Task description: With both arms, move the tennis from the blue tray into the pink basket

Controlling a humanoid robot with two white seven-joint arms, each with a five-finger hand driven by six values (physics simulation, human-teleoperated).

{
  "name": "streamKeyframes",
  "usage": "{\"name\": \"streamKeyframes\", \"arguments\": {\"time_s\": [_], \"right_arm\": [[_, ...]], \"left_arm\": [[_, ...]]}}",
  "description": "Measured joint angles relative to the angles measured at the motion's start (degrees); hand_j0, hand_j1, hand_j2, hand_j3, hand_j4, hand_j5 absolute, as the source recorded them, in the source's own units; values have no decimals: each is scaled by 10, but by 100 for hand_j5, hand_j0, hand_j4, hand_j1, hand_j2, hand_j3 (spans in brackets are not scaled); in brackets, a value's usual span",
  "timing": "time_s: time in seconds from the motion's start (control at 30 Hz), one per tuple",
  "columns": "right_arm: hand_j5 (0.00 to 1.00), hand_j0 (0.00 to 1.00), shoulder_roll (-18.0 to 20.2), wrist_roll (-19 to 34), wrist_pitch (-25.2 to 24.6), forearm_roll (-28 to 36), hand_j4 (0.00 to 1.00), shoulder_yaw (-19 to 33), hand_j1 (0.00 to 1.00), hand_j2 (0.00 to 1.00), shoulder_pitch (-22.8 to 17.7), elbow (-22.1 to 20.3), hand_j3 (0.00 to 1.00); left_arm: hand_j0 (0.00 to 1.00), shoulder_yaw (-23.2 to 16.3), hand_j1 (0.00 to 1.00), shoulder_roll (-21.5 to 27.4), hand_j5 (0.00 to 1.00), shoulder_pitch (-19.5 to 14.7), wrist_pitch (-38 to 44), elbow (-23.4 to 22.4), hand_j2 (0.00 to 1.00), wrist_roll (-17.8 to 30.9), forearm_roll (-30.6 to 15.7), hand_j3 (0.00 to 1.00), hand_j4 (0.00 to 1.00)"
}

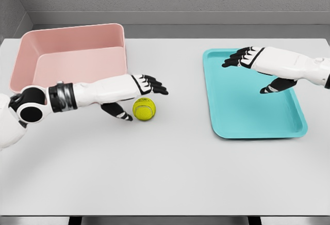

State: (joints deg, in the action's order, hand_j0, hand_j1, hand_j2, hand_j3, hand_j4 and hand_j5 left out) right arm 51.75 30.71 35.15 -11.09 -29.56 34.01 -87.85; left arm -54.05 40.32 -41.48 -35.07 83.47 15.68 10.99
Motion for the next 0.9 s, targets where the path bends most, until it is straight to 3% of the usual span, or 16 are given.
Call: {"name": "streamKeyframes", "arguments": {"time_s": [0.03, 0.27, 0.9], "right_arm": [[100, 100, 0, 0, 0, 0, 100, 0, 100, 100, 0, 0, 100], [100, 100, -2, 0, 0, 0, 100, 0, 100, 100, -1, 1, 100], [100, 100, -5, 0, 0, 1, 100, 0, 100, 100, -4, 1, 100]], "left_arm": [[100, -8, 100, 0, 100, -16, 0, -3, 100, 1, -2, 100, 100], [100, -45, 100, 2, 100, -18, 0, -21, 100, 5, -18, 100, 100], [100, -50, 100, -12, 100, -36, 0, -61, 100, 45, -56, 100, 100]]}}
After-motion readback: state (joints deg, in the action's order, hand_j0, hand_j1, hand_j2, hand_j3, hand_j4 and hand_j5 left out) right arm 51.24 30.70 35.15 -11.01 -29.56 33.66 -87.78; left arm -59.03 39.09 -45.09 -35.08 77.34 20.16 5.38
